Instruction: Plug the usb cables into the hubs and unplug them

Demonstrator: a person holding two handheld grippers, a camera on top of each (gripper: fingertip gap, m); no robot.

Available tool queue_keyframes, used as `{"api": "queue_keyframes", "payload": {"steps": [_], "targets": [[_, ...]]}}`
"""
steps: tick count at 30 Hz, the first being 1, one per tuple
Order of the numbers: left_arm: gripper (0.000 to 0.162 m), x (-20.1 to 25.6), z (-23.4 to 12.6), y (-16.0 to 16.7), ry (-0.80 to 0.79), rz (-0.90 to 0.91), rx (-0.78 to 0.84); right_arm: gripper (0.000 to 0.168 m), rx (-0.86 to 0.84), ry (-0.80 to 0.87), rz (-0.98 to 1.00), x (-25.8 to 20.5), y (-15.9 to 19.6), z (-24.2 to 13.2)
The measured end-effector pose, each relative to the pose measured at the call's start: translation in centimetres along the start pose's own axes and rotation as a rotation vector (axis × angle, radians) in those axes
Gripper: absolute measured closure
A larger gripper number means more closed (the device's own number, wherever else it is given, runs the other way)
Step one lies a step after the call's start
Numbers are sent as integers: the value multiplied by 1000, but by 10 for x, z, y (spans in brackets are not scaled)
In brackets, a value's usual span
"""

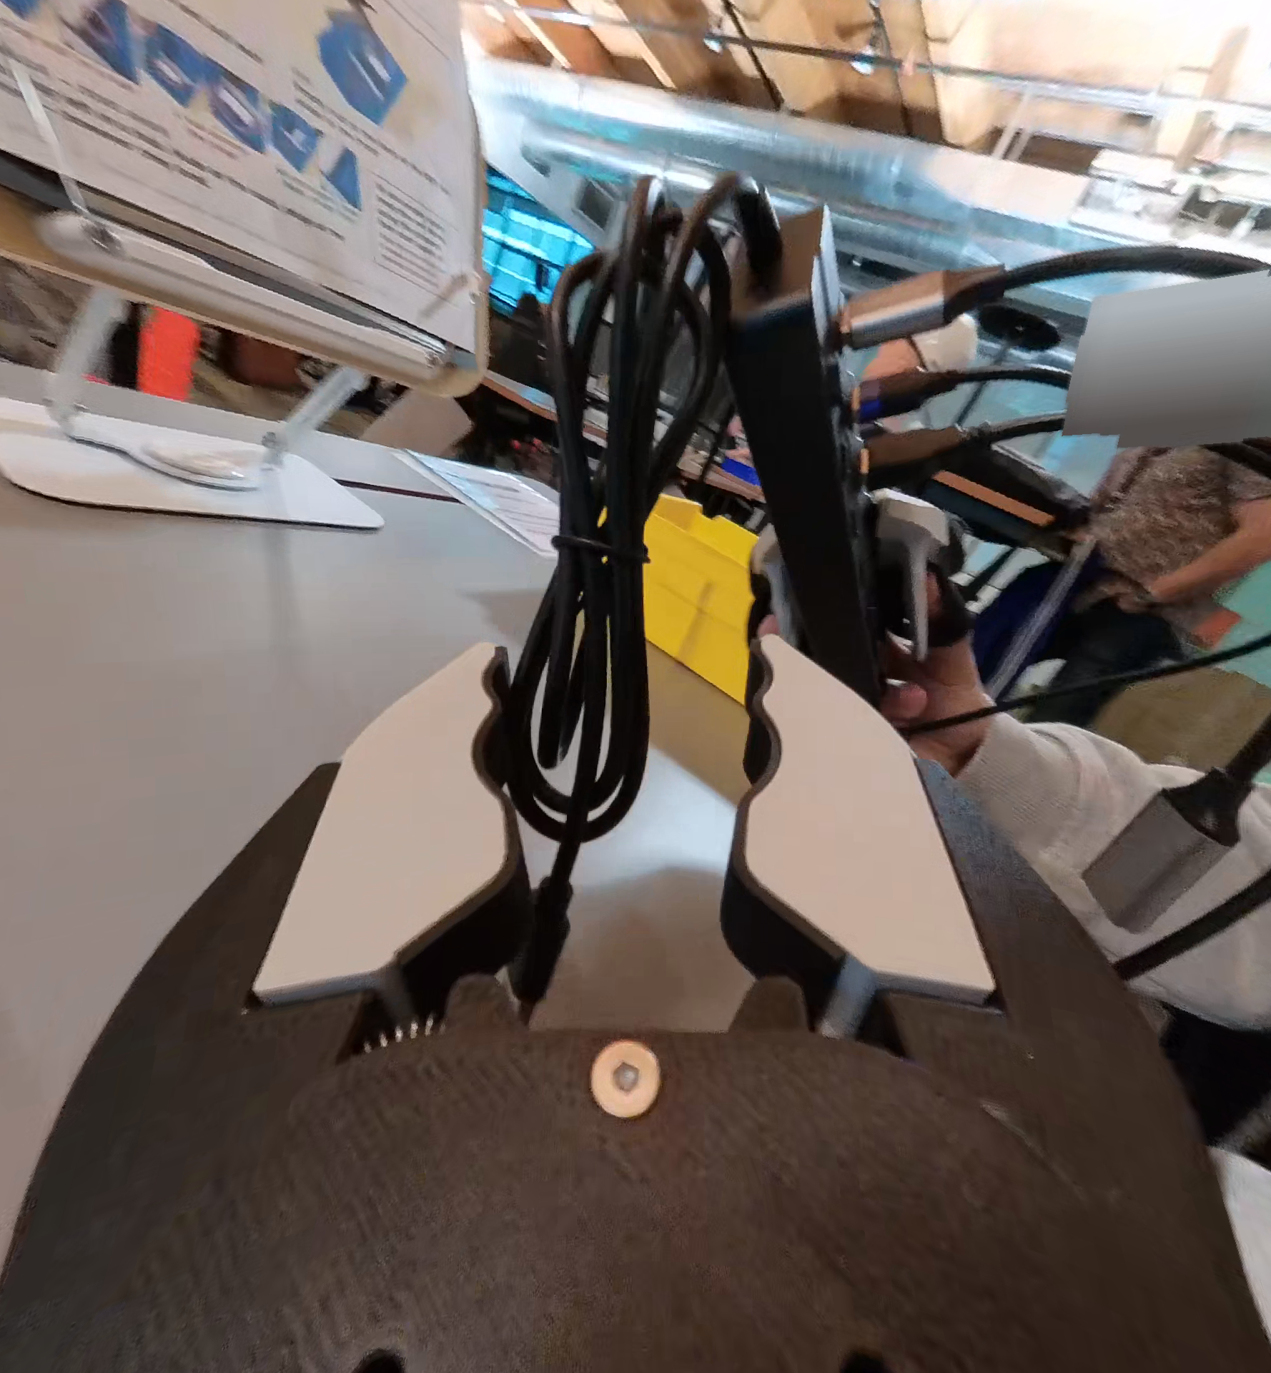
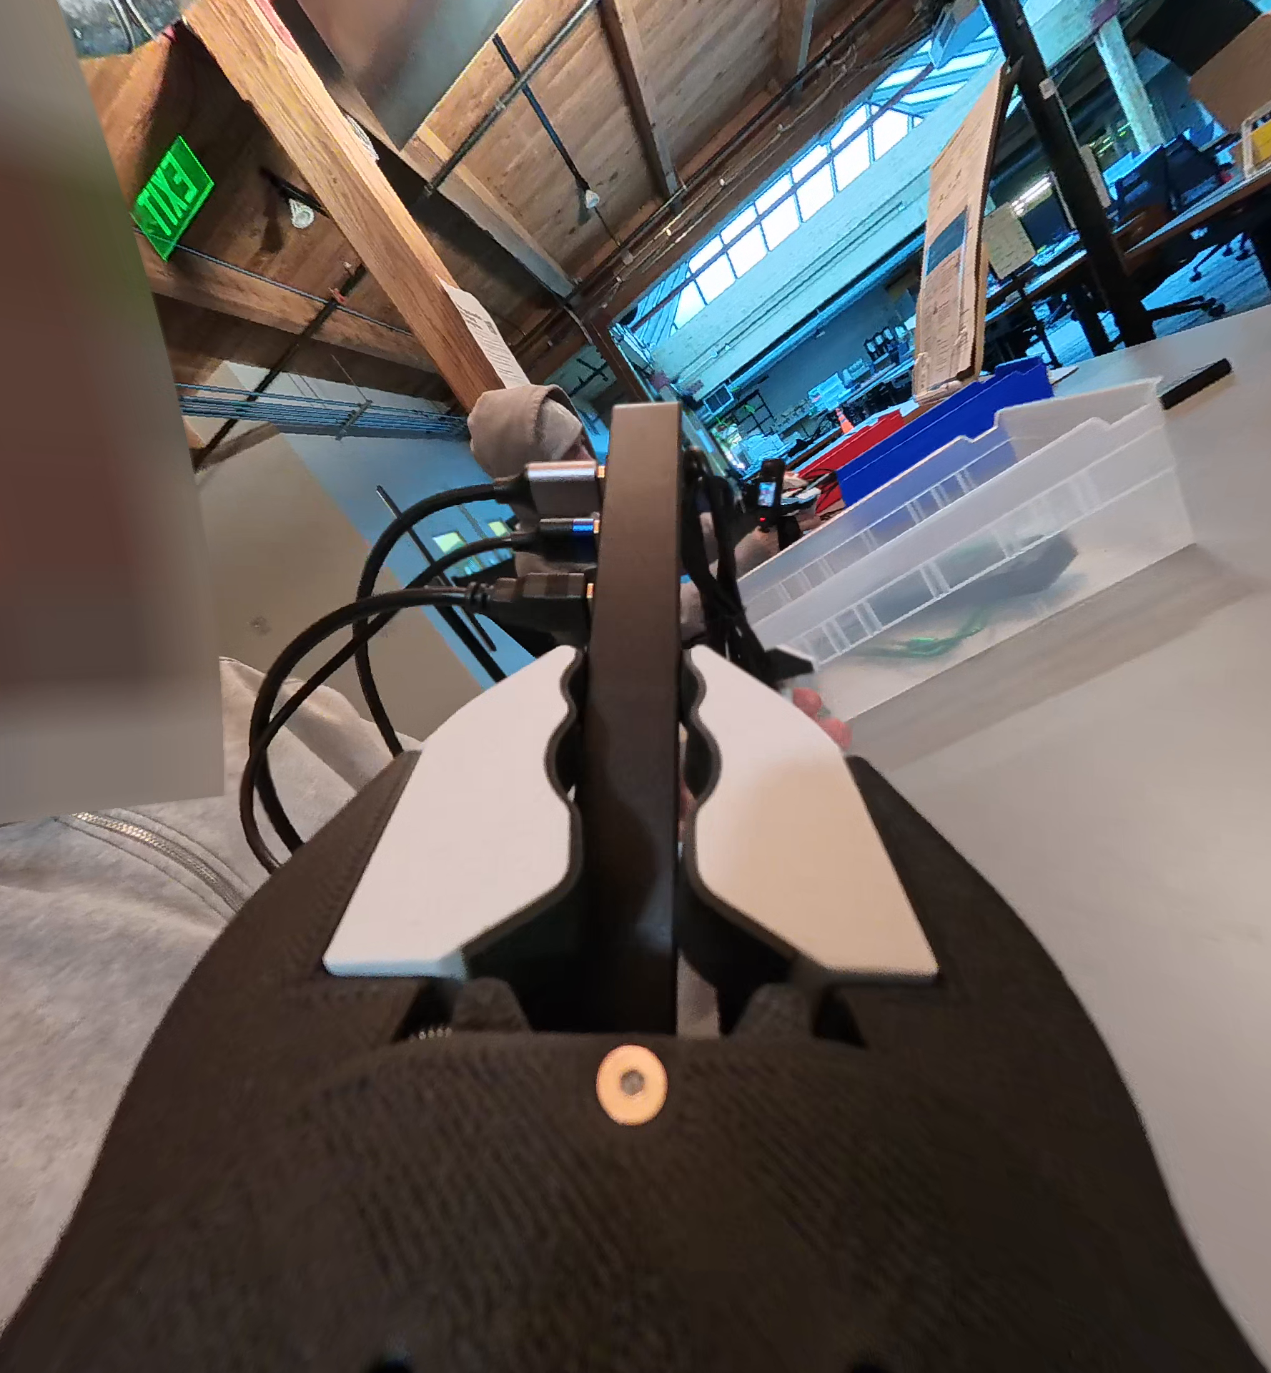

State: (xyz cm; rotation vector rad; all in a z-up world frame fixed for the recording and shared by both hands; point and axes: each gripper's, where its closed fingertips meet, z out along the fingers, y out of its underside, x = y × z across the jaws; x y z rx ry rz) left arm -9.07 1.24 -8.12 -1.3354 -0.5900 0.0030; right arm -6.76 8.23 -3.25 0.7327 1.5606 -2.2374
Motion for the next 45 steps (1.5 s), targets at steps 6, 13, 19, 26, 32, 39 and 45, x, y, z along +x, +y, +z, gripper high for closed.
{"api": "queue_keyframes", "payload": {"steps": [6,13,19,26,32,39,45], "targets": [[100,29,9,18,116,-48,-73,145,20,19,34,3,11,14],[114,35,12,22,163,-168,-90,144,20,74,89,16,34,30],[120,26,12,22,157,-254,-90,144,-41,100,115,23,53,38],[132,24,10,24,205,-328,-140,140,-135,116,128,27,63,36],[135,28,10,29,240,-330,-196,126,-199,148,20,27,57,28],[135,23,9,28,264,-445,-189,121,-262,147,-43,25,57,22],[135,28,7,31,341,-547,-226,120,-146,121,96,30,43,15]]}}
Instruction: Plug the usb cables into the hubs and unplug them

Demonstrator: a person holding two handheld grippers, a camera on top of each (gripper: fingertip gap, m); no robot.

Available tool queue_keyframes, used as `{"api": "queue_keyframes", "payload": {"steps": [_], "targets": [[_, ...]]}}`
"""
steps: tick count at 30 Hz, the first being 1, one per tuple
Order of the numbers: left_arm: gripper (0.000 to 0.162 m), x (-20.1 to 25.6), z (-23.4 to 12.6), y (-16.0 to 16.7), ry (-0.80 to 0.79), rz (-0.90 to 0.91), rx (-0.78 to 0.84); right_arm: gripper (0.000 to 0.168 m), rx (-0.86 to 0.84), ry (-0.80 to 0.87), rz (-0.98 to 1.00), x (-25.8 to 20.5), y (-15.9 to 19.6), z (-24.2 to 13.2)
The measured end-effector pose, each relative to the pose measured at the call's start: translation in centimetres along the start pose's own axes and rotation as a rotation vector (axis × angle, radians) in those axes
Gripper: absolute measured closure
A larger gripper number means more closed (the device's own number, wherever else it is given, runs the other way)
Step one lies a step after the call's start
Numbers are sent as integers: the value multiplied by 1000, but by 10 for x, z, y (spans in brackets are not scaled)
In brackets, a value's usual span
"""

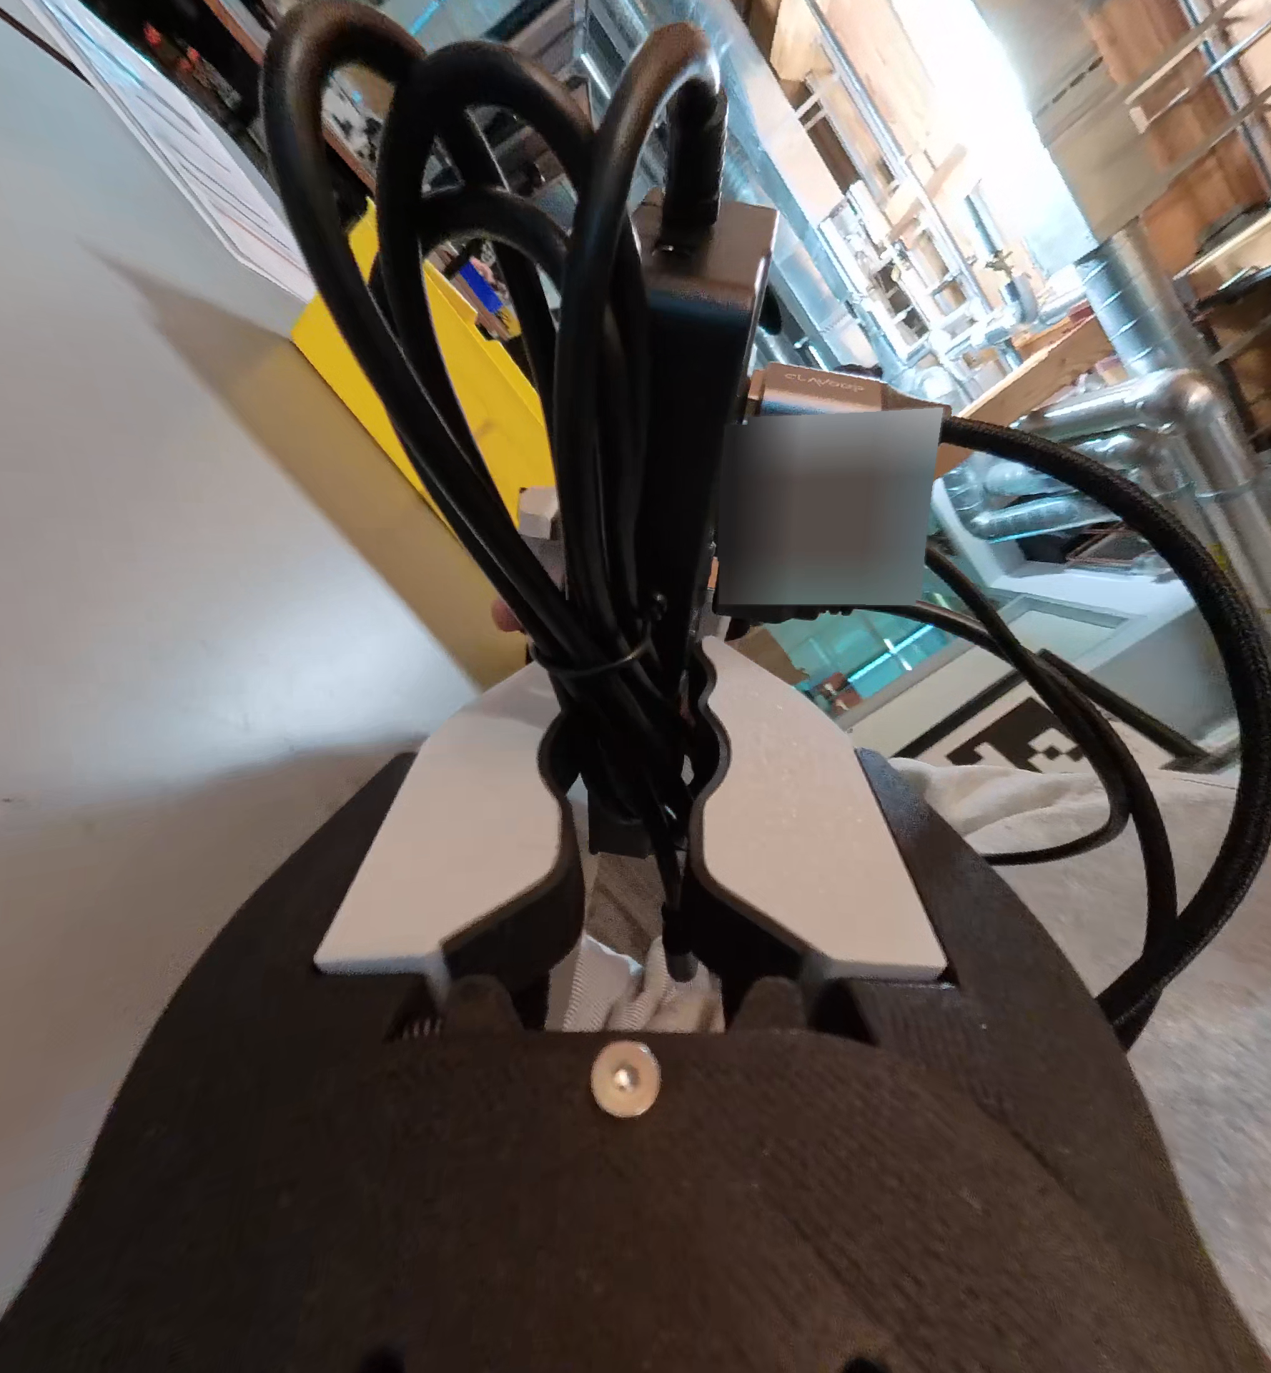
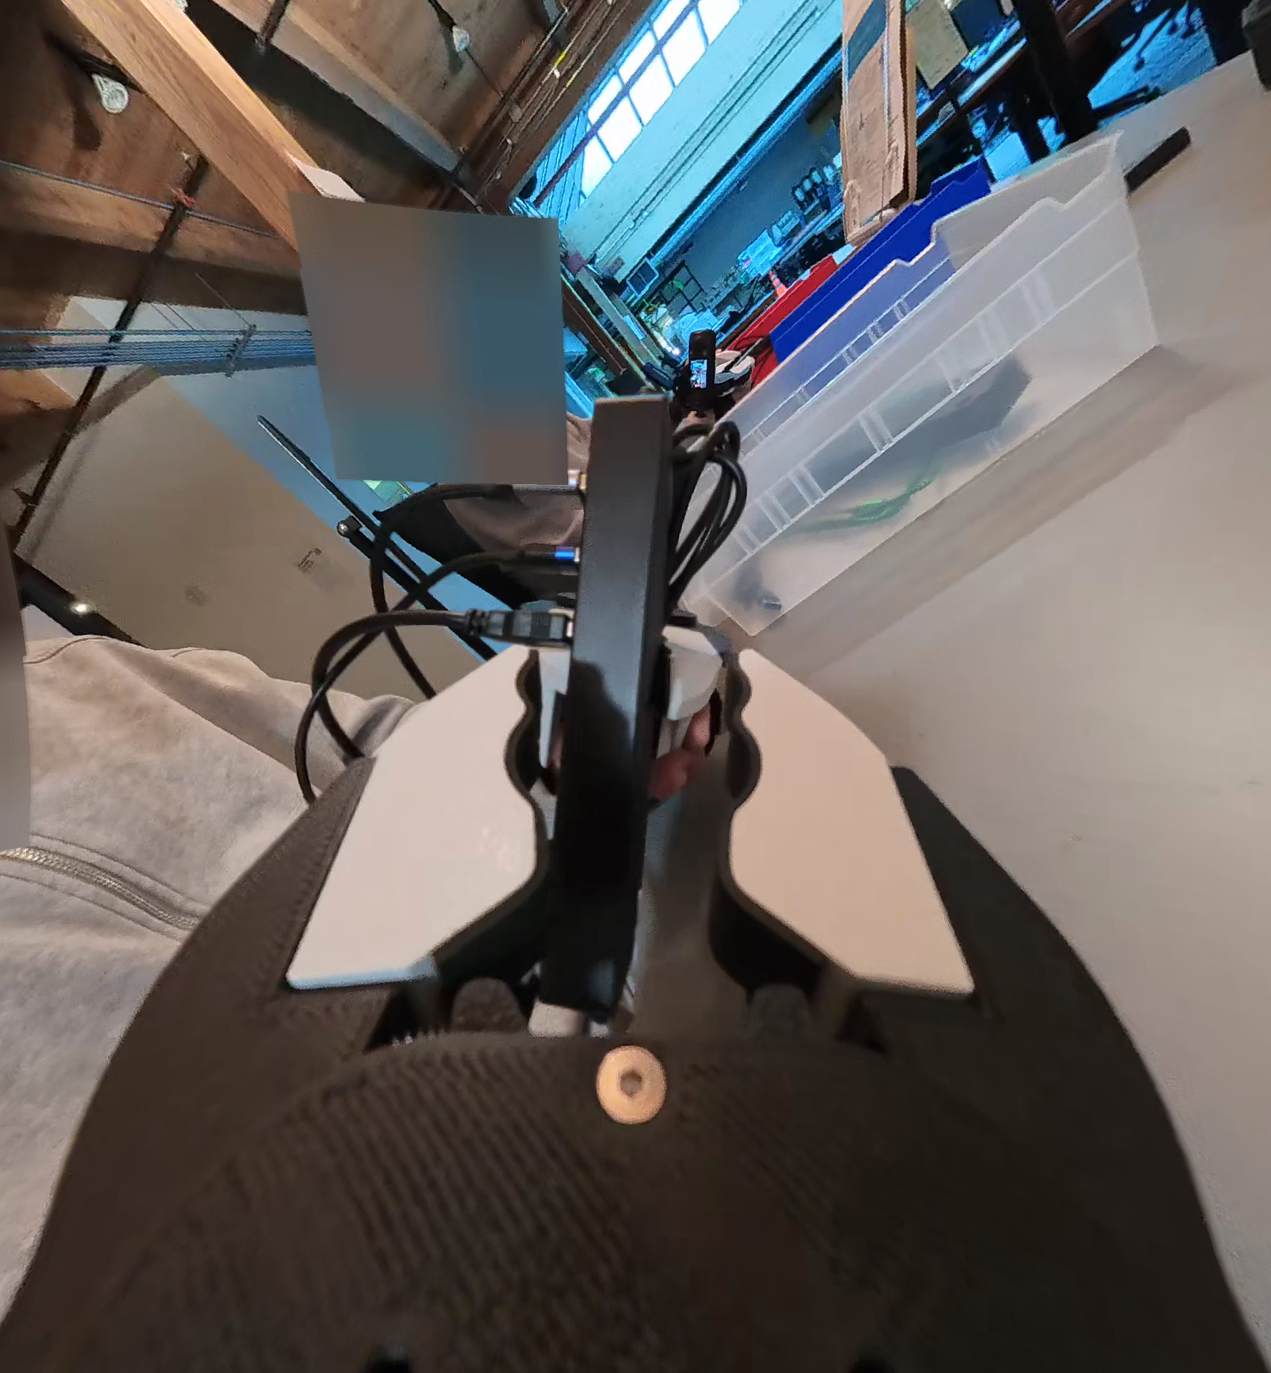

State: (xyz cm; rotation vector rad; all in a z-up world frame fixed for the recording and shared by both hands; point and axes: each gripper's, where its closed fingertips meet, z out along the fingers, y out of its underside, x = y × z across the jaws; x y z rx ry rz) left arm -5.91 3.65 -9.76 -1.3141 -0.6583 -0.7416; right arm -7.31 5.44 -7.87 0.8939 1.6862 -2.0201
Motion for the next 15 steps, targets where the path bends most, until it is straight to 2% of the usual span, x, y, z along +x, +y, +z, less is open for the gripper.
{"api": "queue_keyframes", "payload": {"steps": [8,15], "targets": [[134,-6,-4,-6,10,-84,48,114,-140,-29,5,-5,28,15],[134,-23,-18,-25,-54,-158,204,109,-189,-8,40,0,43,23]]}}
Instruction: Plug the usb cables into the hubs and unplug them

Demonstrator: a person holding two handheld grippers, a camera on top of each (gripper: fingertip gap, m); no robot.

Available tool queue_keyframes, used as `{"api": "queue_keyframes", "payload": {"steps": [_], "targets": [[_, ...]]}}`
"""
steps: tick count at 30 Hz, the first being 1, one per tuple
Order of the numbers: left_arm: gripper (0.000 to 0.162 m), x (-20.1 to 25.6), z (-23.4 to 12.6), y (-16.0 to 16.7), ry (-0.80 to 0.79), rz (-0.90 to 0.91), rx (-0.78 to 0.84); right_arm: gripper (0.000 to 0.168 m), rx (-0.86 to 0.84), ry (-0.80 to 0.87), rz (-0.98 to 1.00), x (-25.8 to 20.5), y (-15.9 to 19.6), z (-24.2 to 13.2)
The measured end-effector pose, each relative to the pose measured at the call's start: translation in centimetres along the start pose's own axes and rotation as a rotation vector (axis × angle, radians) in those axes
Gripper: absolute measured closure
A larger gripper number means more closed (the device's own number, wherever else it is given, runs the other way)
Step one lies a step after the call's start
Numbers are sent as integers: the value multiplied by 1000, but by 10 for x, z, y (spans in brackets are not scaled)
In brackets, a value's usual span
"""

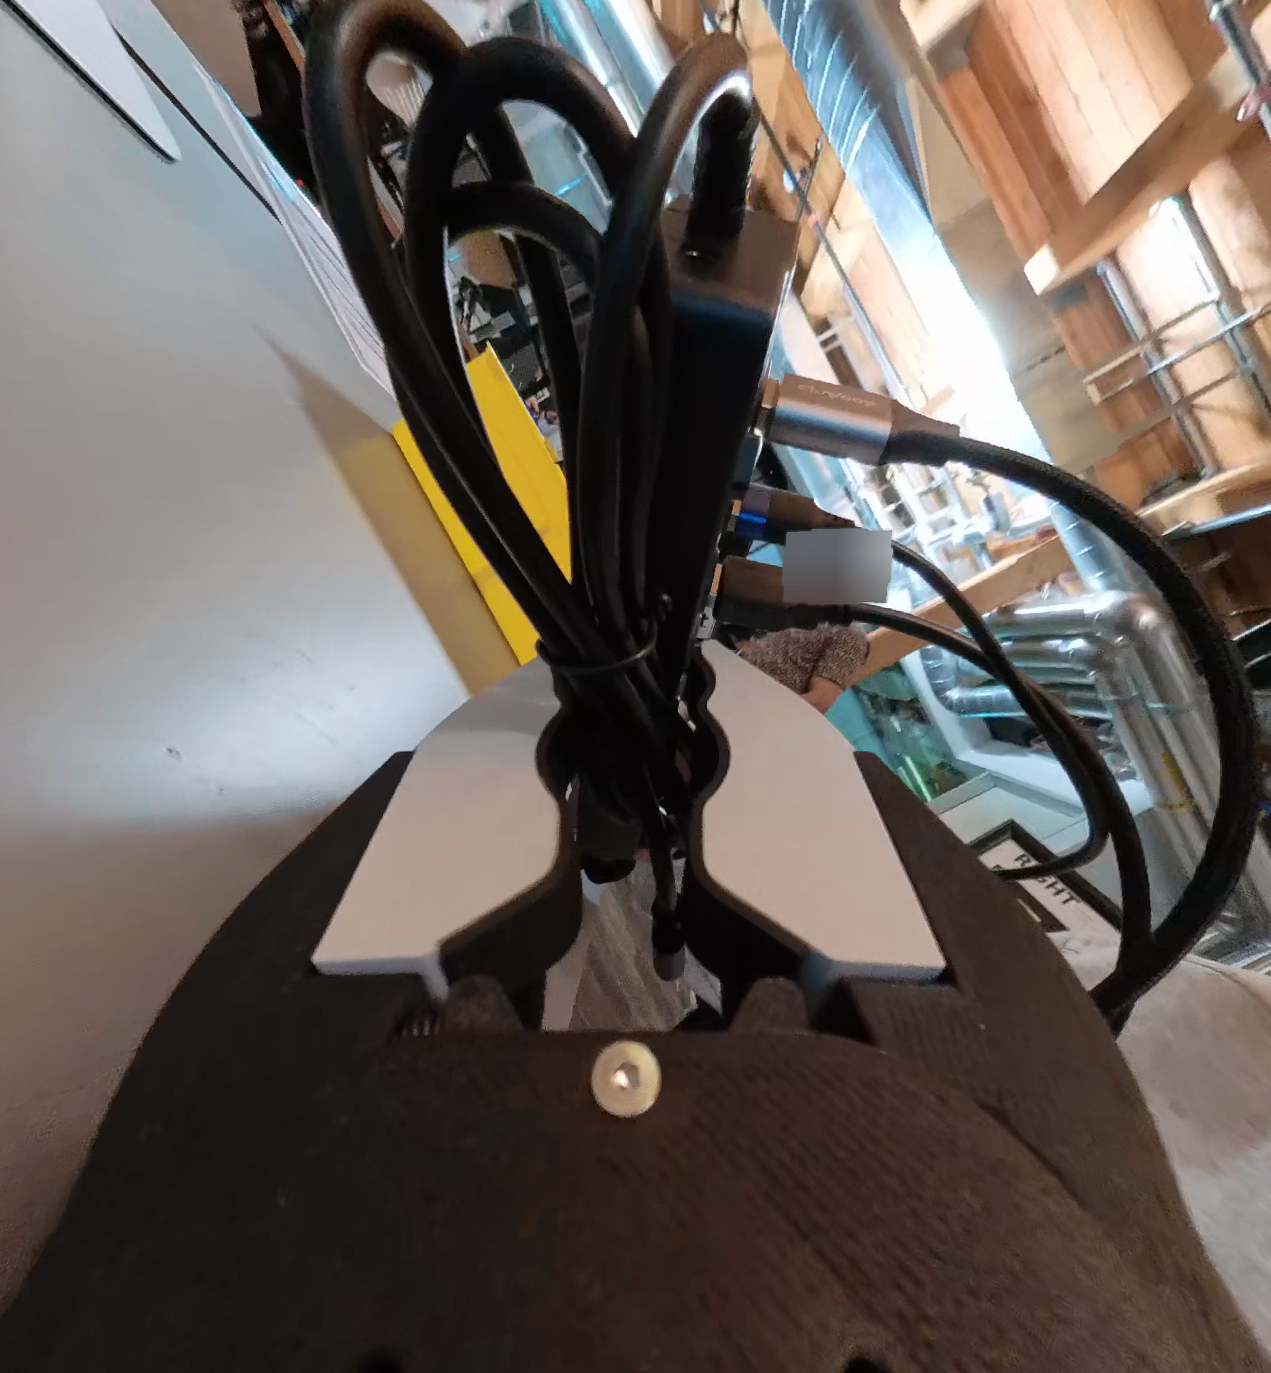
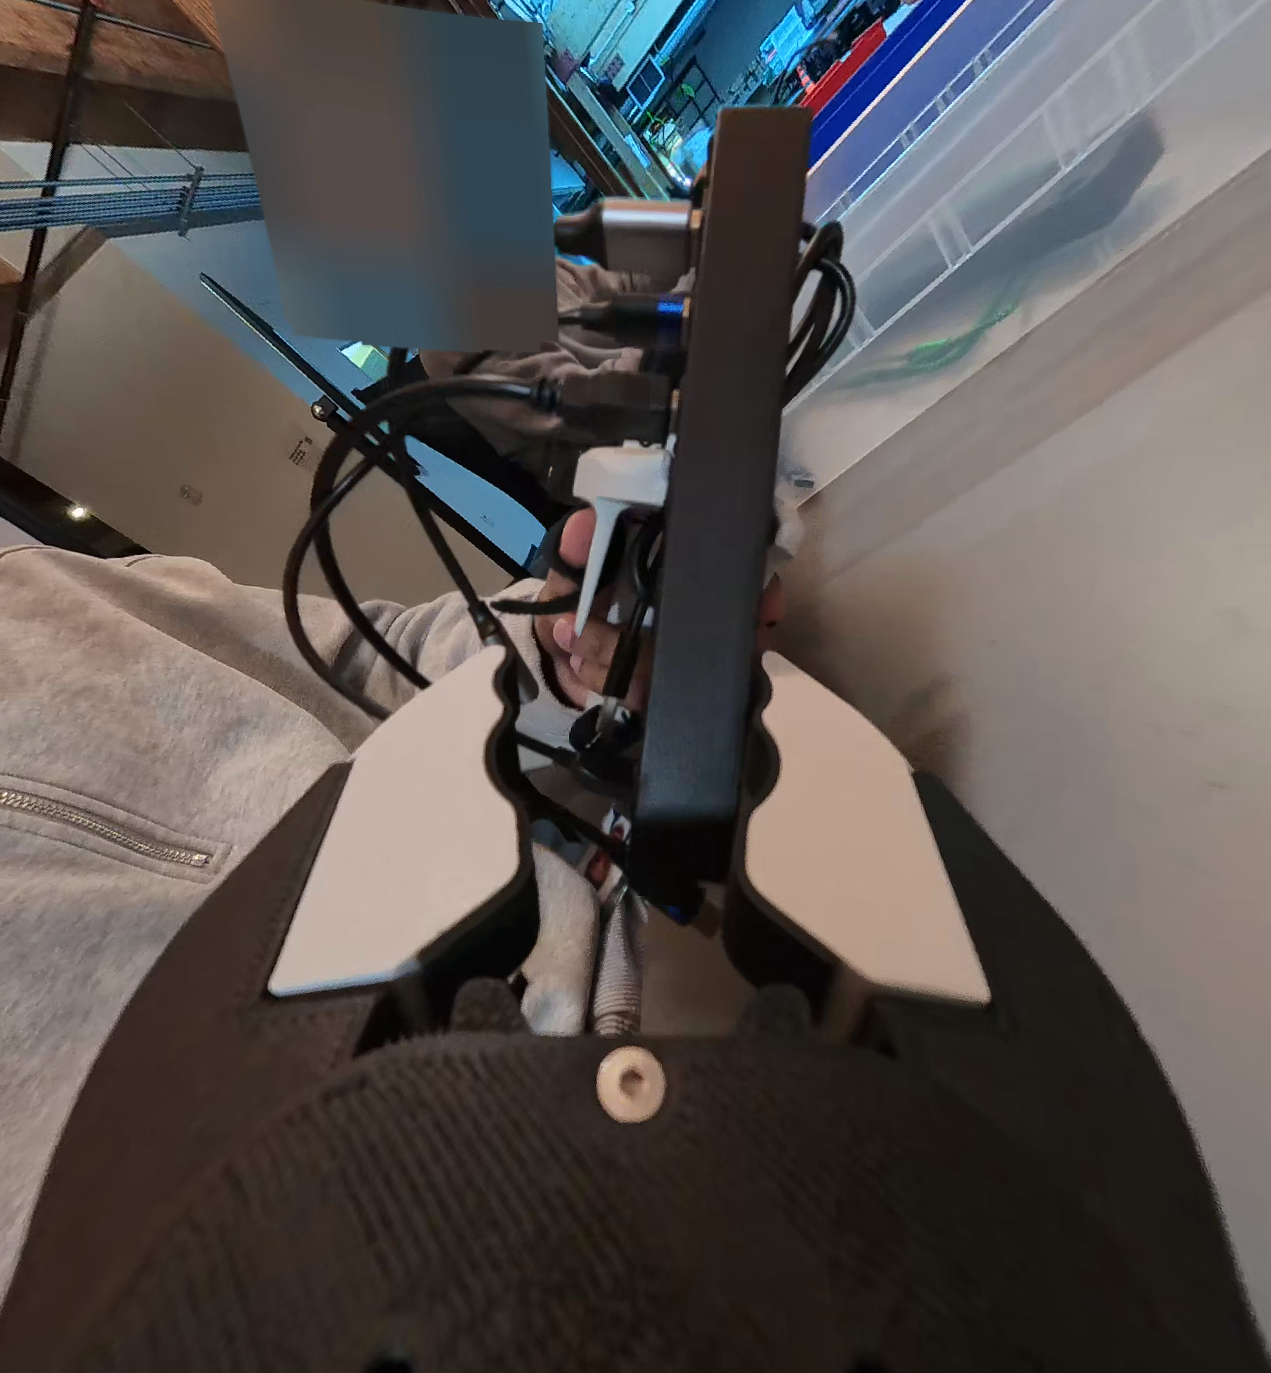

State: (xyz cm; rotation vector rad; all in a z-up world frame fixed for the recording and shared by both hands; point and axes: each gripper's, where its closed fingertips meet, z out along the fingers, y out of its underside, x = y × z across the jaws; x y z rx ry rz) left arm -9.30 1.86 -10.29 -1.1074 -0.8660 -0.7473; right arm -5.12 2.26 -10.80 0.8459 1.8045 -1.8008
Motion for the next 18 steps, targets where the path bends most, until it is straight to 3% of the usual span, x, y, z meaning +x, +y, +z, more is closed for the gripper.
{"api": "queue_keyframes", "payload": {"steps": [8,10,12,15,18], "targets": [[135,5,6,9,-36,88,-21,105,50,46,77,12,2,9],[135,4,7,11,-82,126,-1,97,43,81,47,14,4,13],[135,1,9,17,-114,137,-14,78,-18,136,-21,16,13,20],[134,-3,13,30,-126,111,-73,82,-103,248,-148,21,20,22],[133,-2,12,28,-98,66,-55,93,-111,253,-182,15,16,22]]}}
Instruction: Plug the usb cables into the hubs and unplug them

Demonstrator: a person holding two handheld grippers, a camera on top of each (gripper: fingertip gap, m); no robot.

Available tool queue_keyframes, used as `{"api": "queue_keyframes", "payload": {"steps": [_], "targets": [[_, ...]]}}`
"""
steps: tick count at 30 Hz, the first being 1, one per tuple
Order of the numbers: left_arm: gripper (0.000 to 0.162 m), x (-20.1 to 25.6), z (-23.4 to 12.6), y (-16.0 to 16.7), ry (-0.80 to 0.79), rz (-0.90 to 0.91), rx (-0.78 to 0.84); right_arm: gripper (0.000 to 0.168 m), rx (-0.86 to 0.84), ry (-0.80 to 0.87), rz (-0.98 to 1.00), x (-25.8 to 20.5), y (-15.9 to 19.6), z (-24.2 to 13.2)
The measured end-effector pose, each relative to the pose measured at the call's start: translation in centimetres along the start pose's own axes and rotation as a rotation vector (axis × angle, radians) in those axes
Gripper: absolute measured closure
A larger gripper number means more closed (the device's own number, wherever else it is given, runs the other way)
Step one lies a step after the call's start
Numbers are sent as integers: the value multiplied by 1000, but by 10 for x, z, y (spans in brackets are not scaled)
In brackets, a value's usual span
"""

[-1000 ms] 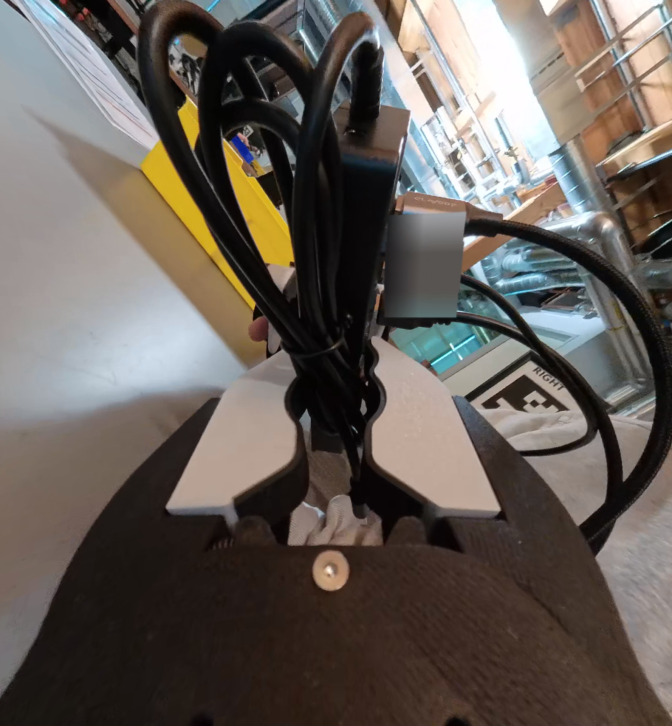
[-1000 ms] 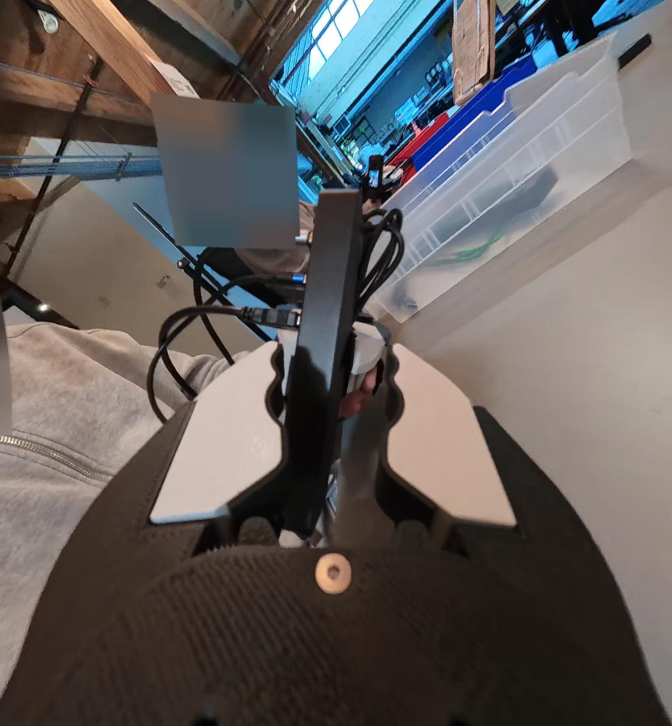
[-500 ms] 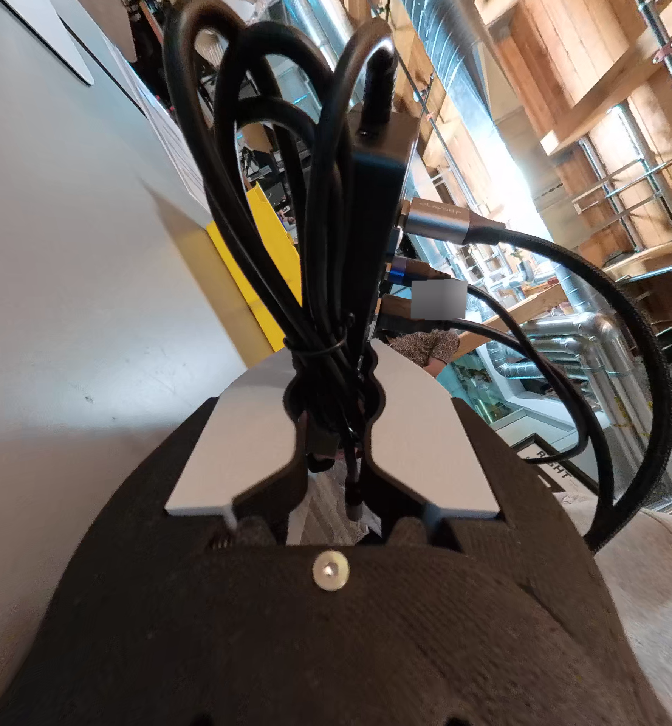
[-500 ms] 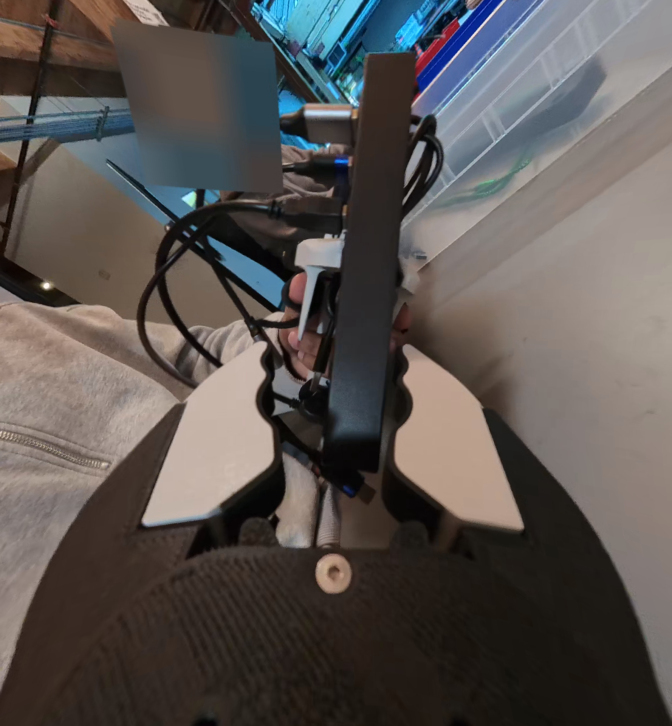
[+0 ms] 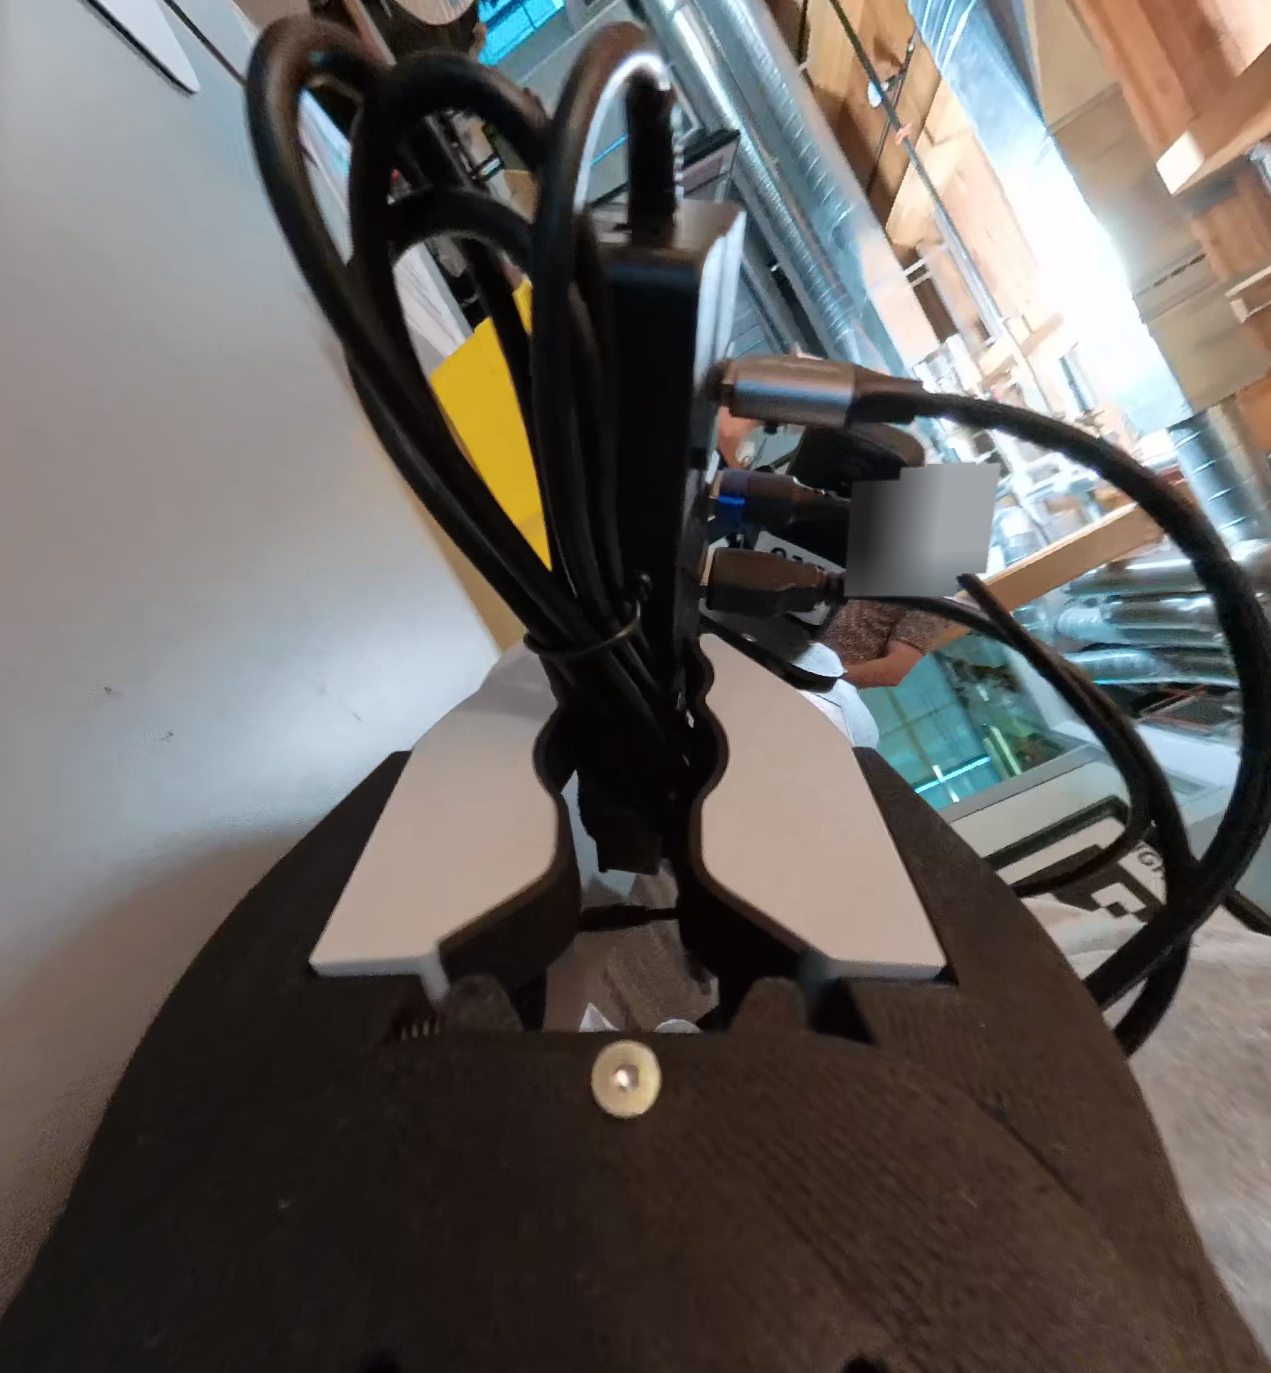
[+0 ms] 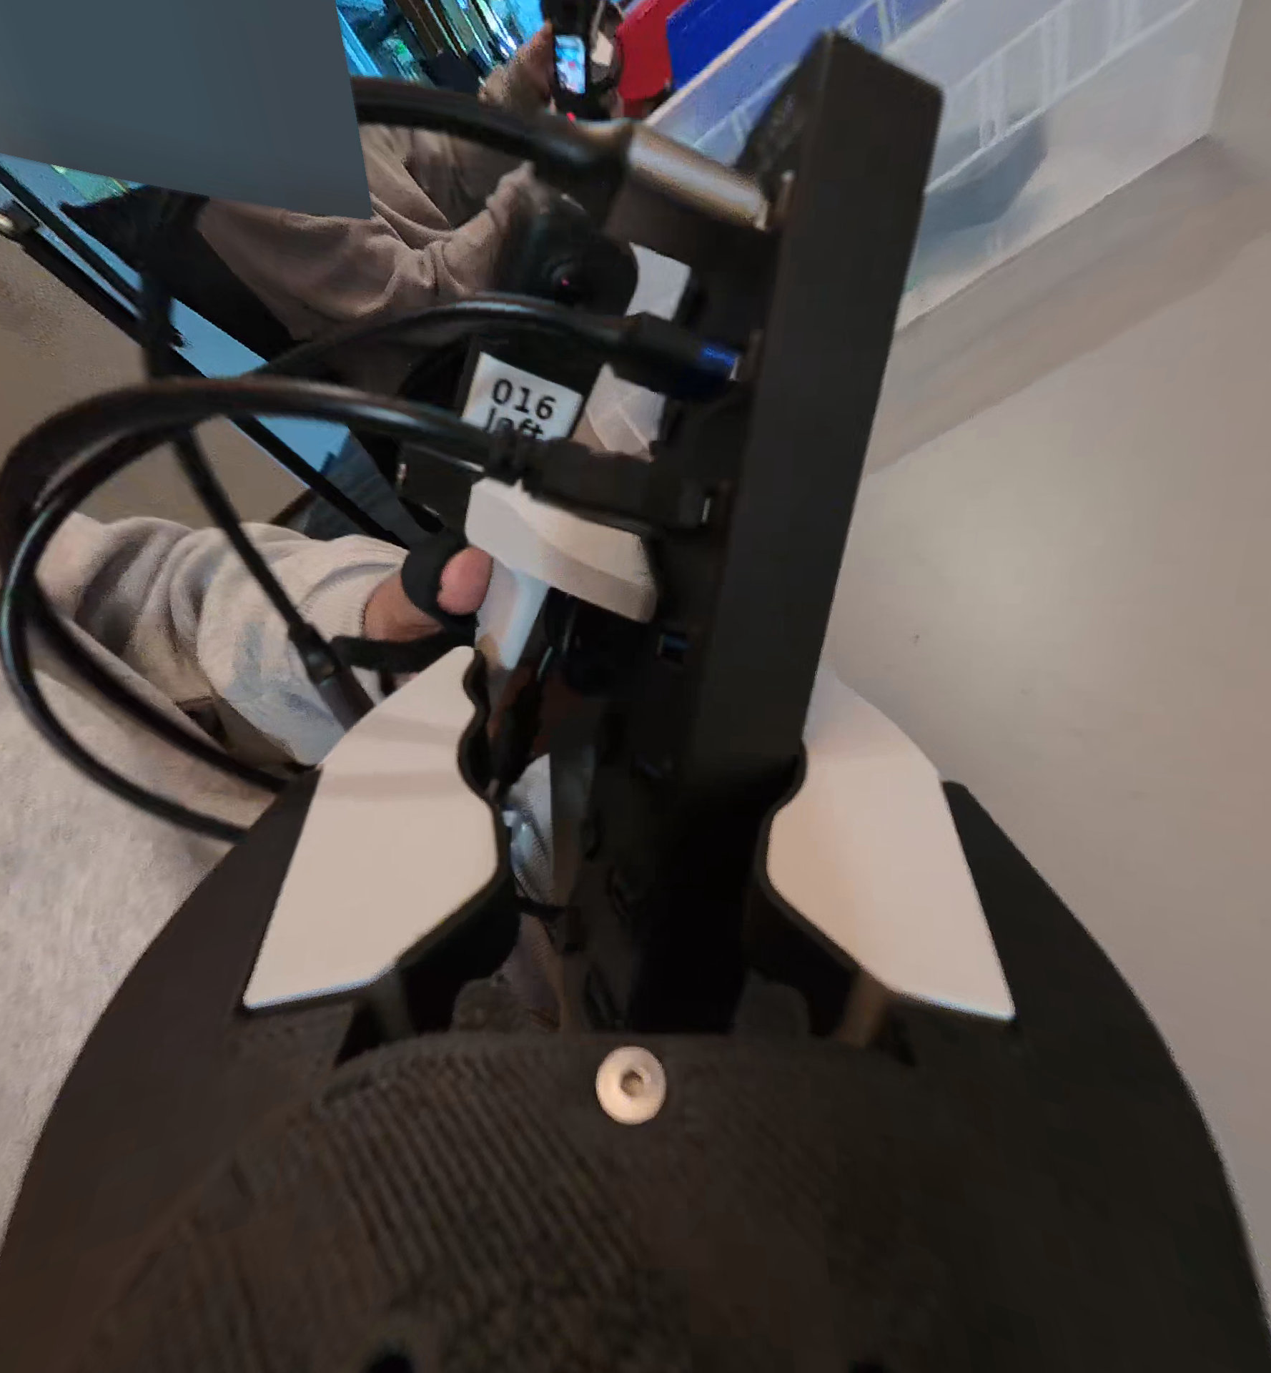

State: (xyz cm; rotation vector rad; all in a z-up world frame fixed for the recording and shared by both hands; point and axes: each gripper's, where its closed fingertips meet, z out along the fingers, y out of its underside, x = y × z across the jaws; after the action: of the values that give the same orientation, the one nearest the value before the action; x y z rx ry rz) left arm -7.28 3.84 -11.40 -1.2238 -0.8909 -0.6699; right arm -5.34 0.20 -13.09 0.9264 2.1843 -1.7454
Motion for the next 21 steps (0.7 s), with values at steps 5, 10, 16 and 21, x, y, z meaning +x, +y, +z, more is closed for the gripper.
{"api": "queue_keyframes", "payload": {"steps": [5,10,16,21], "targets": [[134,2,0,0,40,-42,1,104,49,-89,62,-3,-5,-4],[134,9,0,-1,91,-53,12,113,72,-119,83,-3,-8,-8],[133,4,-1,-3,59,-59,39,128,68,-108,104,1,-6,-10],[130,-3,0,-2,-5,-23,48,125,51,-33,75,7,-4,-10]]}}
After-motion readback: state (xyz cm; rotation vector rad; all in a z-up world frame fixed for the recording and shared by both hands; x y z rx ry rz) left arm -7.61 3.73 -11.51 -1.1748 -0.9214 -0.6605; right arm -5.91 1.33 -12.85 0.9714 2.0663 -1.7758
